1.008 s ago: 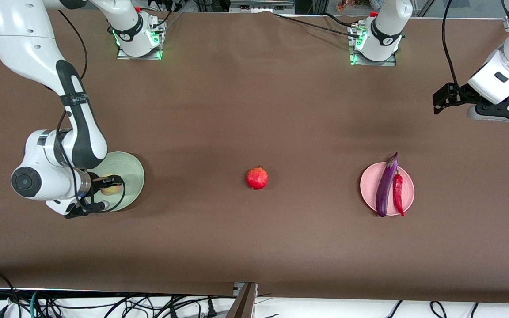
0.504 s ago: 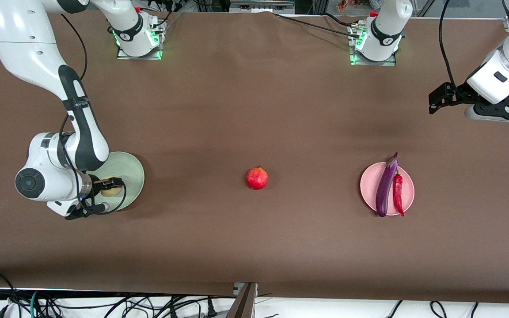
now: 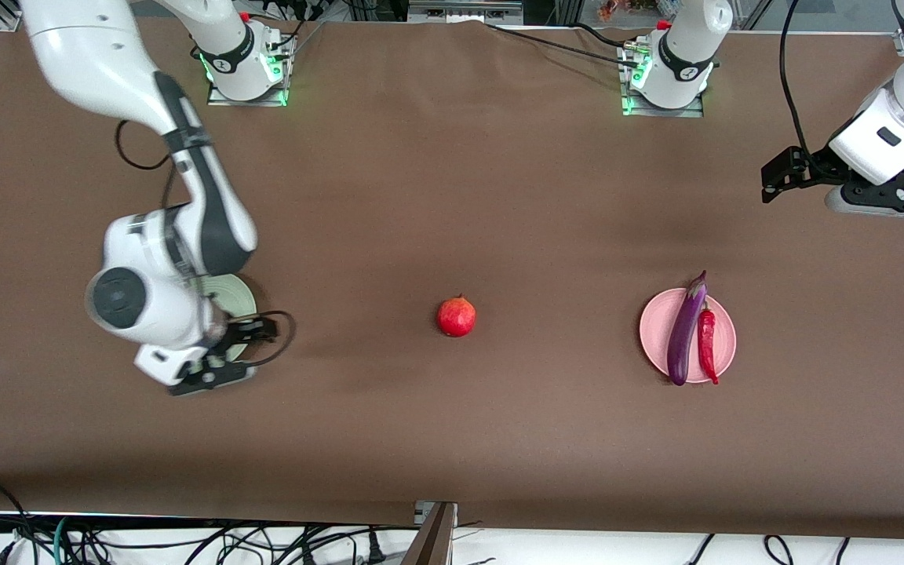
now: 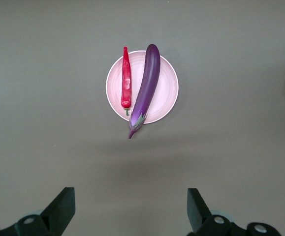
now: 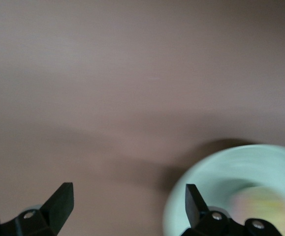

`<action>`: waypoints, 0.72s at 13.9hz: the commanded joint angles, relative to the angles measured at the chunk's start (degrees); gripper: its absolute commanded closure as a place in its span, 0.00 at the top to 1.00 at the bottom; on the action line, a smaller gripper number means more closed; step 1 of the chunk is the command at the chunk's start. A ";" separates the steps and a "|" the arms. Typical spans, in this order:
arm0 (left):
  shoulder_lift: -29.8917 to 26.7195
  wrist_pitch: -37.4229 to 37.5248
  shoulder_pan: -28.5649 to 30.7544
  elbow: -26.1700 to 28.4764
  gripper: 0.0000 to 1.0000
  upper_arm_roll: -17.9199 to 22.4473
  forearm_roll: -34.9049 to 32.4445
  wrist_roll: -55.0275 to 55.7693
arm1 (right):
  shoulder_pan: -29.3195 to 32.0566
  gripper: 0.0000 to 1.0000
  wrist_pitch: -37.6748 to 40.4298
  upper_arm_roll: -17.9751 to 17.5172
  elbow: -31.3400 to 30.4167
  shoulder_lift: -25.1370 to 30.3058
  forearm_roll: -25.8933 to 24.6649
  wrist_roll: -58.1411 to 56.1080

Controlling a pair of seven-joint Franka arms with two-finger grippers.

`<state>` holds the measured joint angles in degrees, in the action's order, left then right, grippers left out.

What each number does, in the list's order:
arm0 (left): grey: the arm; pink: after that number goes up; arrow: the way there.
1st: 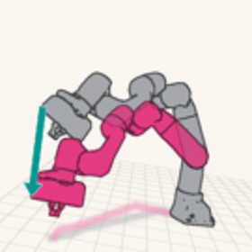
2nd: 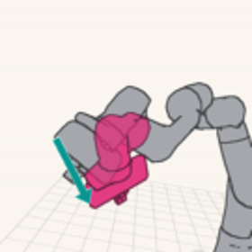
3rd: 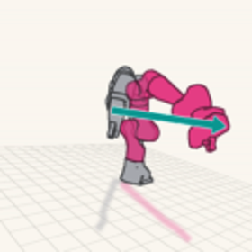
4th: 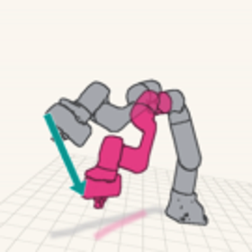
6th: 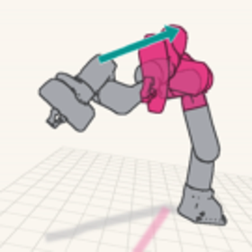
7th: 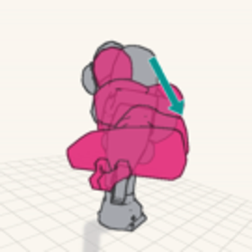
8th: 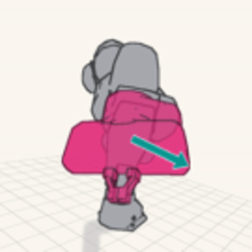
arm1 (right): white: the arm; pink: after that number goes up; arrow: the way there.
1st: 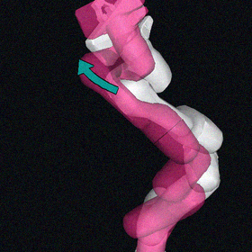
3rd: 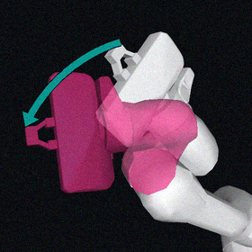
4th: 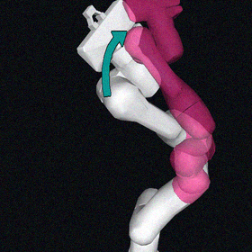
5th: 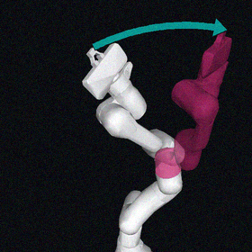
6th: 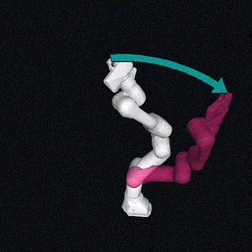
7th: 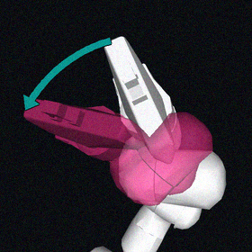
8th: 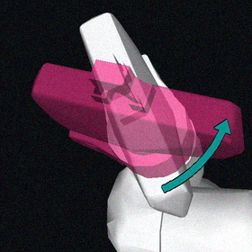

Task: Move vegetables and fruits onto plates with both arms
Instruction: 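Release the peach on the green plate and move to the pomegranate, then lower the right gripper and grasp the red pomegranate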

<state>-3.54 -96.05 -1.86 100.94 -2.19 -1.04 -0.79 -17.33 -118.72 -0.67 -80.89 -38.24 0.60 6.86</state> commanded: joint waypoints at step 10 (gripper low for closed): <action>0.37 -0.10 0.01 -1.18 1.00 -0.09 0.60 -0.88 | -22.56 1.00 -26.81 1.02 0.91 -9.04 -0.86 40.77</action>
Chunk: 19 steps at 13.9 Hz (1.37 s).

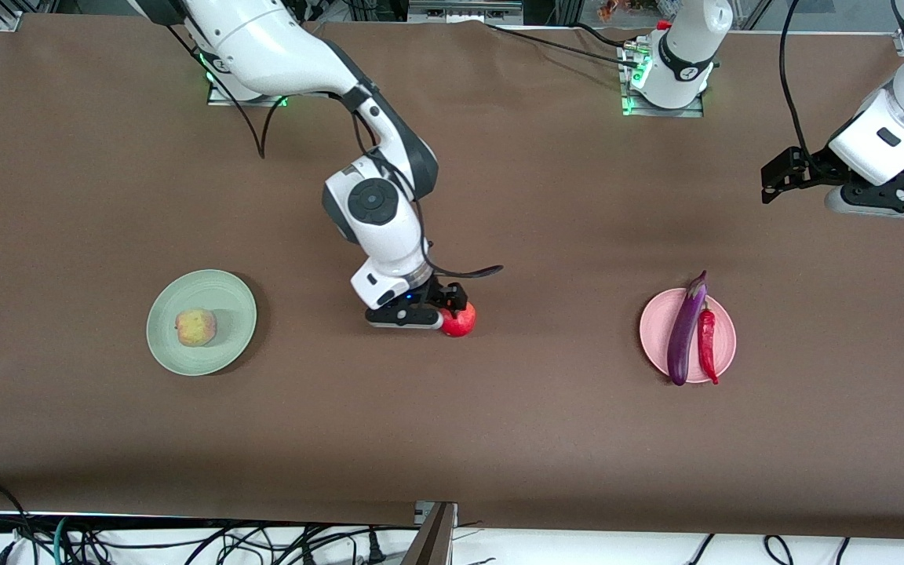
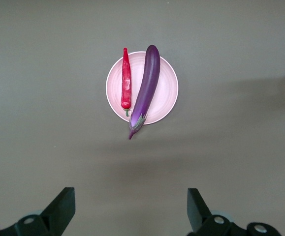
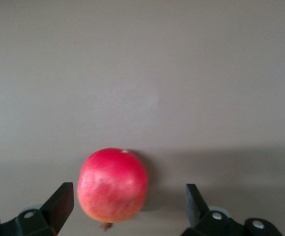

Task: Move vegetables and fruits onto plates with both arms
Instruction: 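Lower the right gripper and grasp the red pomegranate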

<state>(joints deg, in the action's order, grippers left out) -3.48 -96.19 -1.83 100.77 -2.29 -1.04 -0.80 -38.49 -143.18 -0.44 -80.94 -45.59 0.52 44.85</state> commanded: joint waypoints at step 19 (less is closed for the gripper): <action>0.23 0.03 -0.63 -1.19 1.00 -0.09 0.60 -0.79 | -5.02 1.00 -13.43 3.43 0.96 -7.67 -3.59 3.75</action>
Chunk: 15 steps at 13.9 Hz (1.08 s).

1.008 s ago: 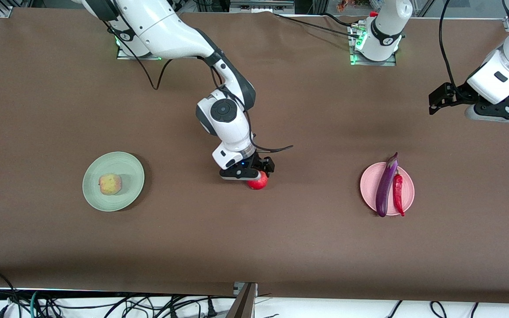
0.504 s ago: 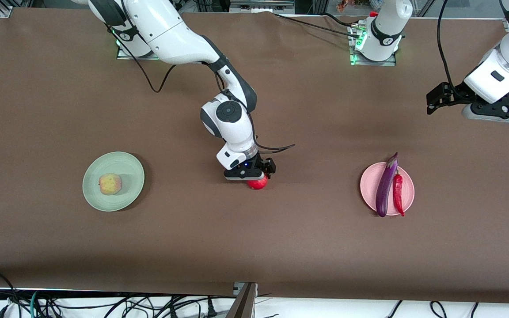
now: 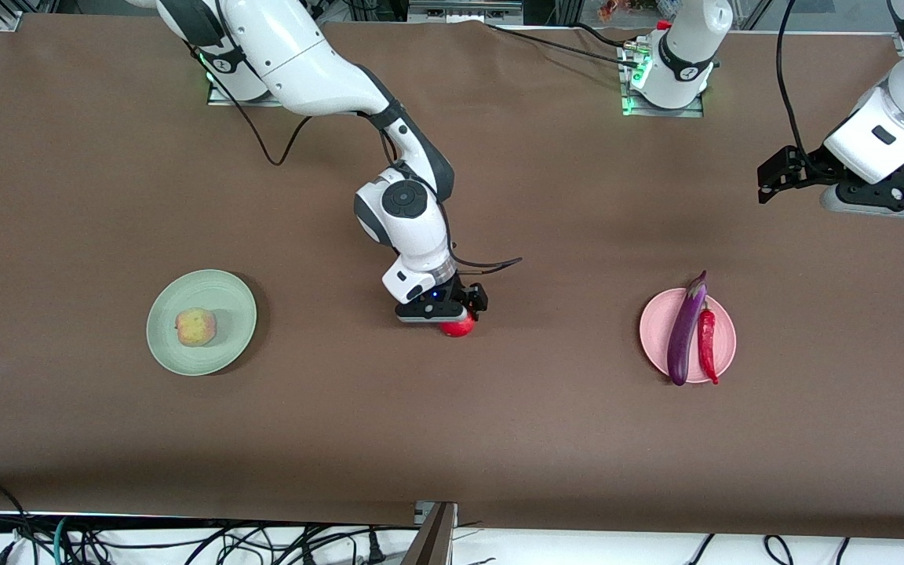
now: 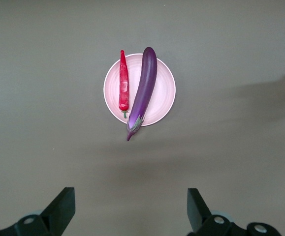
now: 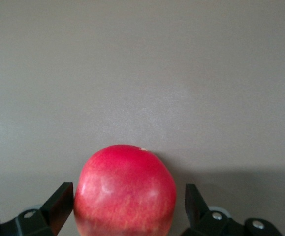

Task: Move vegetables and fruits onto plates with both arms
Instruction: 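Lower the right gripper and grasp the red pomegranate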

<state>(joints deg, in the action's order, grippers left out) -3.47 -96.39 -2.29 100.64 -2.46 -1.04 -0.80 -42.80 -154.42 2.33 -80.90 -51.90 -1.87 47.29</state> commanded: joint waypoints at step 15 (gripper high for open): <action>0.22 0.24 -0.18 -1.06 1.00 0.08 0.51 -0.87 | 8.68 0.41 26.13 0.57 0.39 10.92 -0.59 -19.29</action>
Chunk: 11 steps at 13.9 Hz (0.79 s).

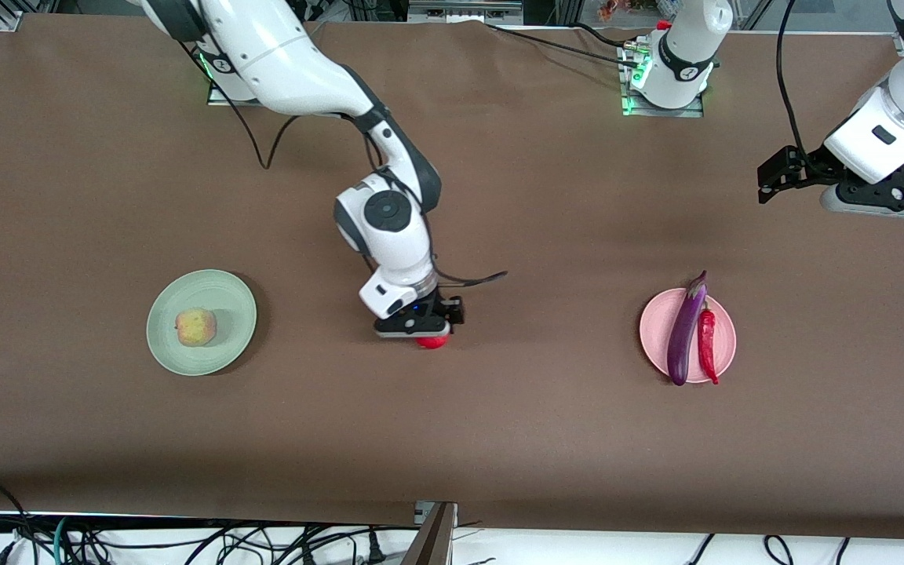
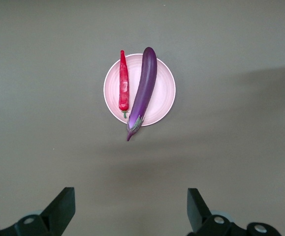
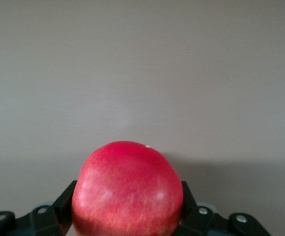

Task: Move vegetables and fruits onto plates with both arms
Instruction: 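Carry the pomegranate with the right gripper to the green plate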

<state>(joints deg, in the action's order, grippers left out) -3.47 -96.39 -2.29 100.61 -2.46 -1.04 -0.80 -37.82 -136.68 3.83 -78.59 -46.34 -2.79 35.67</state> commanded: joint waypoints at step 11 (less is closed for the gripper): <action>0.31 0.24 -0.26 -1.12 1.00 0.00 0.51 -0.96 | 24.72 0.41 23.75 -0.58 -7.10 7.85 0.86 -38.39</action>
<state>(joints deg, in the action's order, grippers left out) -3.47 -96.40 -2.31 100.58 -2.53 -1.04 -0.80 -14.91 -111.58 4.04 -83.18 -38.93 -2.49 -1.37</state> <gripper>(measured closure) 0.000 0.176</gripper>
